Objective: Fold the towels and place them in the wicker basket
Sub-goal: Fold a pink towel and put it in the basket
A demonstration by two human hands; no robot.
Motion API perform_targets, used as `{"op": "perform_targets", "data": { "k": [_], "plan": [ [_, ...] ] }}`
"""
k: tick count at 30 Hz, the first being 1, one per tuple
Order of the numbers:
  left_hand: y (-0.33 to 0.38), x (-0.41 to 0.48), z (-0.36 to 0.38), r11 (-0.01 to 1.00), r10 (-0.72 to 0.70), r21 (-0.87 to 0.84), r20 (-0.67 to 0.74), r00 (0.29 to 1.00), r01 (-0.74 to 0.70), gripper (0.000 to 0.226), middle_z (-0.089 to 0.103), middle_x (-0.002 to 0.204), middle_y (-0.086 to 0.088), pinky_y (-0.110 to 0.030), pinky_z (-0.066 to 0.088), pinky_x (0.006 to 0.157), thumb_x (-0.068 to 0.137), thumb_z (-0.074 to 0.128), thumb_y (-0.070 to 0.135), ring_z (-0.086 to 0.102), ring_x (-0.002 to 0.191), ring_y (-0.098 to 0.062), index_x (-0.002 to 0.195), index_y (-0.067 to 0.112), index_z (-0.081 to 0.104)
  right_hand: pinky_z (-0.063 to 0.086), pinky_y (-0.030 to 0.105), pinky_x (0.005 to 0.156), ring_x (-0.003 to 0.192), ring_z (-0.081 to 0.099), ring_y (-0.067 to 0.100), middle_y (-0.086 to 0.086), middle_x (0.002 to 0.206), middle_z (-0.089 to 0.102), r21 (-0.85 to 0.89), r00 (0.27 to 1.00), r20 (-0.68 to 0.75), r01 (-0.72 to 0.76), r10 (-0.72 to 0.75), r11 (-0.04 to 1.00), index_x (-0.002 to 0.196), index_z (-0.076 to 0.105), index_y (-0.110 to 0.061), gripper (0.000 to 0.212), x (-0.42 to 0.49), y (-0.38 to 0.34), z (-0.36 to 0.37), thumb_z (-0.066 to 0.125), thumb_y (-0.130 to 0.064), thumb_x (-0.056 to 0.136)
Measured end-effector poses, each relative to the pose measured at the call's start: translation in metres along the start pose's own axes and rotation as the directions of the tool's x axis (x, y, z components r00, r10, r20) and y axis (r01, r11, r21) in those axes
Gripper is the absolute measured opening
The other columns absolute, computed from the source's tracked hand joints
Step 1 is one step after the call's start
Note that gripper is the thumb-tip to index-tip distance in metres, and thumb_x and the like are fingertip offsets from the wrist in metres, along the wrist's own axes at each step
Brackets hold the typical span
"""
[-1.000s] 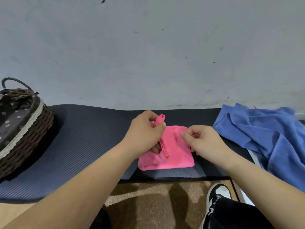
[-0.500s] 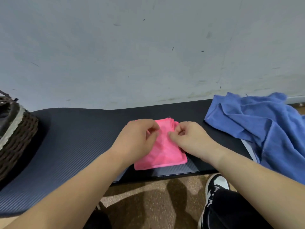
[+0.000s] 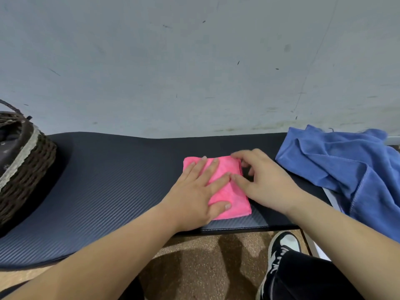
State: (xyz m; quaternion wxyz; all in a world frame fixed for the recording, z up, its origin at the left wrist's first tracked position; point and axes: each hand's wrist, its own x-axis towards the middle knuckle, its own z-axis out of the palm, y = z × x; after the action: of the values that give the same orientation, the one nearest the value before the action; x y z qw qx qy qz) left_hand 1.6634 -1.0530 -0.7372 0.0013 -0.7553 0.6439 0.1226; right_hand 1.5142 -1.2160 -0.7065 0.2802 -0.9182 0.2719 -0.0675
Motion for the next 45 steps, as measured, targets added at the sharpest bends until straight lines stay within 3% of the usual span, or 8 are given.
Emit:
{"op": "perform_targets", "data": {
  "k": [3,6,10,16,27,33,40,45],
  "plan": [
    [-0.002,-0.003,-0.005,0.995,0.018,-0.101,-0.027,0.999,-0.021,0.076,-0.009,0.172,0.000,-0.045,-0.008,0.128,0.095,0.021,0.072,-0.018,0.157,-0.022,0.162,0.039,0.010,0.053,0.041,0.090,0.103,0.051,0.011,-0.010,0.108,0.043,-0.137,0.987,0.149,-0.037,0.057,0.990,0.145,0.049,-0.037,0.056,-0.002,0.004,0.003,0.062,-0.050,0.092],
    [-0.007,-0.009,-0.019,0.962,-0.052,-0.274,-0.207,0.977,-0.006,0.060,0.026,0.168,-0.007,-0.033,0.014,0.127,0.101,0.053,0.046,0.021,0.156,-0.023,0.155,0.023,0.042,0.052,0.039,0.092,0.101,0.050,0.009,-0.012,0.108,0.042,-0.109,0.986,0.153,-0.055,0.071,0.993,0.146,0.048,-0.038,0.059,-0.003,0.007,0.000,0.063,-0.053,0.091],
    [-0.022,-0.017,-0.029,0.888,-0.411,-0.339,-0.288,0.865,0.309,0.033,0.057,0.118,0.005,-0.038,0.054,0.086,0.092,0.062,0.045,0.058,0.105,-0.018,0.118,0.024,0.062,0.039,0.035,0.115,0.140,0.039,0.013,-0.011,0.150,0.038,-0.090,0.992,0.117,0.058,-0.047,0.994,0.150,0.045,-0.035,0.070,-0.008,0.007,-0.006,0.068,-0.055,0.088],
    [-0.017,-0.017,-0.030,0.780,-0.577,-0.342,-0.070,0.814,0.524,0.045,0.058,0.081,0.006,-0.032,0.037,0.055,0.084,0.061,0.066,0.055,0.070,-0.012,0.079,0.024,0.050,0.003,0.023,0.125,0.154,-0.012,-0.001,-0.013,0.170,-0.003,-0.105,0.943,0.307,0.169,-0.130,0.980,0.161,0.022,-0.034,0.091,-0.012,0.005,-0.001,0.065,-0.063,0.087],
    [-0.036,-0.023,-0.057,0.680,-0.616,-0.558,-0.084,0.783,0.475,0.027,0.066,0.083,0.005,-0.036,0.053,0.066,0.083,0.068,0.032,0.063,0.076,-0.014,0.105,0.023,0.053,0.007,0.020,0.124,0.154,-0.002,-0.002,-0.014,0.170,0.005,0.000,0.943,0.309,0.126,-0.120,0.992,0.160,0.031,-0.029,0.083,-0.008,-0.011,0.010,0.066,-0.058,0.090],
    [-0.036,-0.030,-0.078,0.772,-0.587,-0.395,-0.140,0.798,0.498,0.041,0.065,0.089,0.008,-0.037,0.055,0.068,0.084,0.064,0.036,0.065,0.081,-0.019,0.123,0.029,0.055,0.018,0.047,0.124,0.156,0.006,0.005,-0.014,0.169,0.013,-0.072,0.958,0.248,0.170,-0.147,0.983,0.156,0.037,-0.034,0.079,-0.004,-0.025,0.024,0.060,-0.068,0.088],
    [0.007,-0.017,-0.075,0.895,-0.352,-0.337,-0.127,0.927,0.293,0.028,0.059,0.101,0.005,-0.039,0.052,0.083,0.094,0.059,0.044,0.060,0.095,-0.020,0.114,0.023,0.059,0.020,0.048,0.123,0.157,0.008,0.008,-0.016,0.169,0.014,-0.044,0.951,0.280,0.148,-0.130,0.988,0.153,0.041,-0.038,0.075,0.005,-0.027,0.023,0.062,-0.065,0.086],
    [-0.011,-0.013,-0.062,0.943,-0.217,-0.280,-0.112,0.970,0.178,0.044,0.057,0.127,0.007,-0.038,0.048,0.098,0.095,0.062,0.033,0.053,0.116,-0.018,0.139,0.030,0.057,0.023,0.044,0.125,0.156,0.010,0.005,-0.009,0.168,0.021,-0.020,0.958,0.274,0.096,-0.087,0.995,0.156,0.038,-0.030,0.078,0.007,-0.016,0.020,0.064,-0.060,0.089]
  ]
}}
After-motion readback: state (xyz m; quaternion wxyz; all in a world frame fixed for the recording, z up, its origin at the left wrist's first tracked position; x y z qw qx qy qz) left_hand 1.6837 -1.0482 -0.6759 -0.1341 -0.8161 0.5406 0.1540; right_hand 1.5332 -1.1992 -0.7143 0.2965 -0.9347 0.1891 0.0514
